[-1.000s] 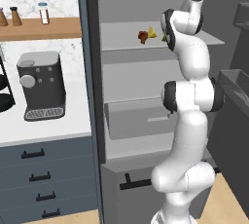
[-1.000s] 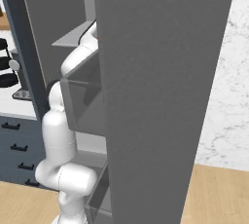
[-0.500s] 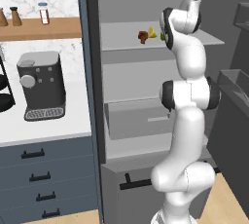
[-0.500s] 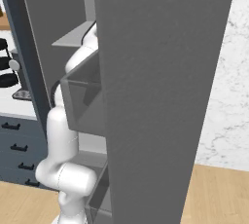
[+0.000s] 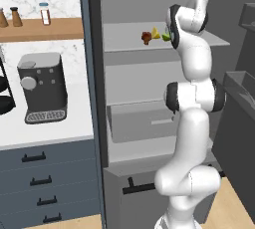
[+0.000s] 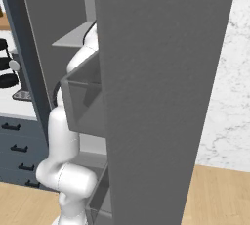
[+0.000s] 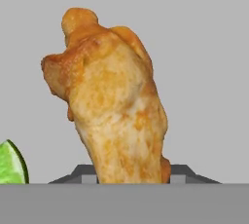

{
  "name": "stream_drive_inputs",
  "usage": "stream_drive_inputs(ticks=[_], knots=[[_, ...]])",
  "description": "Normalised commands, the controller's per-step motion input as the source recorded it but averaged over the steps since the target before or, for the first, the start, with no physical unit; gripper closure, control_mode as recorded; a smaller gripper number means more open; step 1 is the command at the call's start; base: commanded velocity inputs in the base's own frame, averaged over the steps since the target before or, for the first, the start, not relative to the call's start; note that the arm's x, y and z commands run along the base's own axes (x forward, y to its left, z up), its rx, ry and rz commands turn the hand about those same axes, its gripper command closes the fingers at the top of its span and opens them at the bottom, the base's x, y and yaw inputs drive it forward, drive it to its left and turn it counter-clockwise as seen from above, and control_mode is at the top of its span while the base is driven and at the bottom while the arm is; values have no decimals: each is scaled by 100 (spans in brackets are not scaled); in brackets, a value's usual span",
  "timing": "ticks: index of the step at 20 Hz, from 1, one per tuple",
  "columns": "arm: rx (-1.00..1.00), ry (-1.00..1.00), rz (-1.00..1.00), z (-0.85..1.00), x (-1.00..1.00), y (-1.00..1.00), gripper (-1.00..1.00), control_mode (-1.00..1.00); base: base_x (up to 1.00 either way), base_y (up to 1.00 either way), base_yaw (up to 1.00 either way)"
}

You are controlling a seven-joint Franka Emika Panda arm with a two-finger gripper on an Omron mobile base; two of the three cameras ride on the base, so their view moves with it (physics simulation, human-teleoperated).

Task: Place one lemon wedge and one chicken drumstick in each tupperware on the nearby counter, to pack two identical lunches.

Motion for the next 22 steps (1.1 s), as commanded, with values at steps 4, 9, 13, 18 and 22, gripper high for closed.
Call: stream_drive_inputs(ticks=[4, 9, 13, 18, 22], knots=[[4, 0, -3, 0, -40, -3, 100, -100, 0, 0, 0], [1, -8, -1, -3, -87, 2, 100, -100, 0, 0, 0], [8, -21, 0, -39, -47, 0, 100, -100, 0, 0, 0], [4, -37, 0, -21, -43, 8, 100, -100, 0, 0, 0], [-6, -9, 0, 38, -41, 29, 100, -100, 0, 0, 0]])
